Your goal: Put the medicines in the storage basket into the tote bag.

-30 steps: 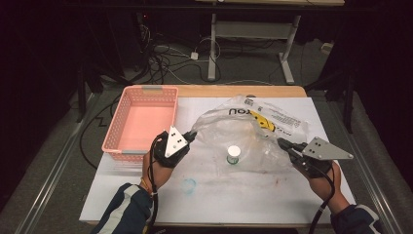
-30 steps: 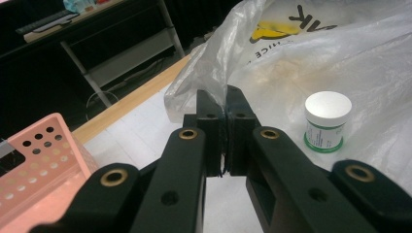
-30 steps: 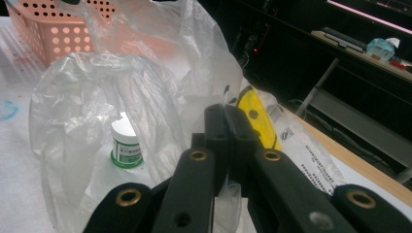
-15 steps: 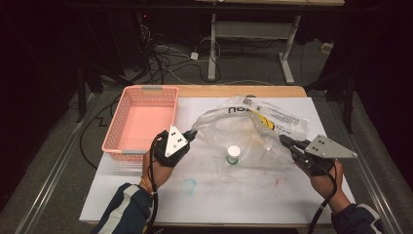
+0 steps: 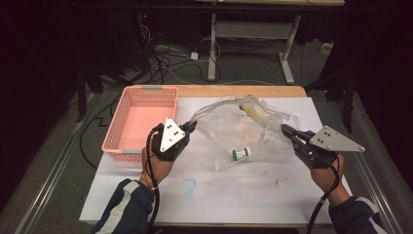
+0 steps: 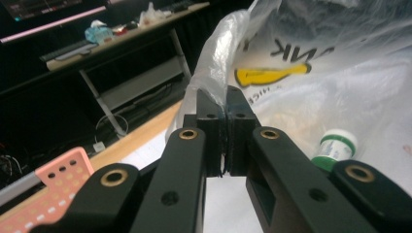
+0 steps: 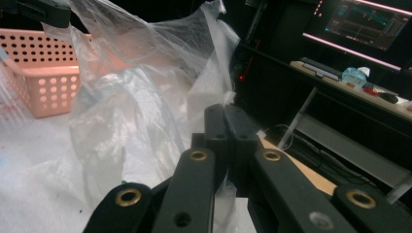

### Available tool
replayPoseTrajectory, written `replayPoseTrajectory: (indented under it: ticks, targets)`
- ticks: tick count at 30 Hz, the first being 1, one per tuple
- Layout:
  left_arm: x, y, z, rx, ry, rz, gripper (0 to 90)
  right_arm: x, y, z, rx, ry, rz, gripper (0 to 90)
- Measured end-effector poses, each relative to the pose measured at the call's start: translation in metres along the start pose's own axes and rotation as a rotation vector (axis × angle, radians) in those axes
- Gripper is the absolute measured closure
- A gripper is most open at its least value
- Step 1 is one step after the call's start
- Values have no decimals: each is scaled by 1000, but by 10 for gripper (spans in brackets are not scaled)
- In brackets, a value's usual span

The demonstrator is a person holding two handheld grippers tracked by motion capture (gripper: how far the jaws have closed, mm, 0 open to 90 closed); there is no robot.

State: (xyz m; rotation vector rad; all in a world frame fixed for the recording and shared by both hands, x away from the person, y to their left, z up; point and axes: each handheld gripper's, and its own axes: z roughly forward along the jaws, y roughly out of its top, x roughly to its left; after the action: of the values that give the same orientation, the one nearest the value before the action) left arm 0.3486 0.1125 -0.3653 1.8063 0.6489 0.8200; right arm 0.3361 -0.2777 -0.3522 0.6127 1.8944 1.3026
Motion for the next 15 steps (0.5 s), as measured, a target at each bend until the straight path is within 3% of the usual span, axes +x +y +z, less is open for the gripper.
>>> replayPoseTrajectory:
  ticks: [15]
  targets:
    - [12,42,-12,-131,14,-29,850,-13,36,4,-117,-40,46,900]
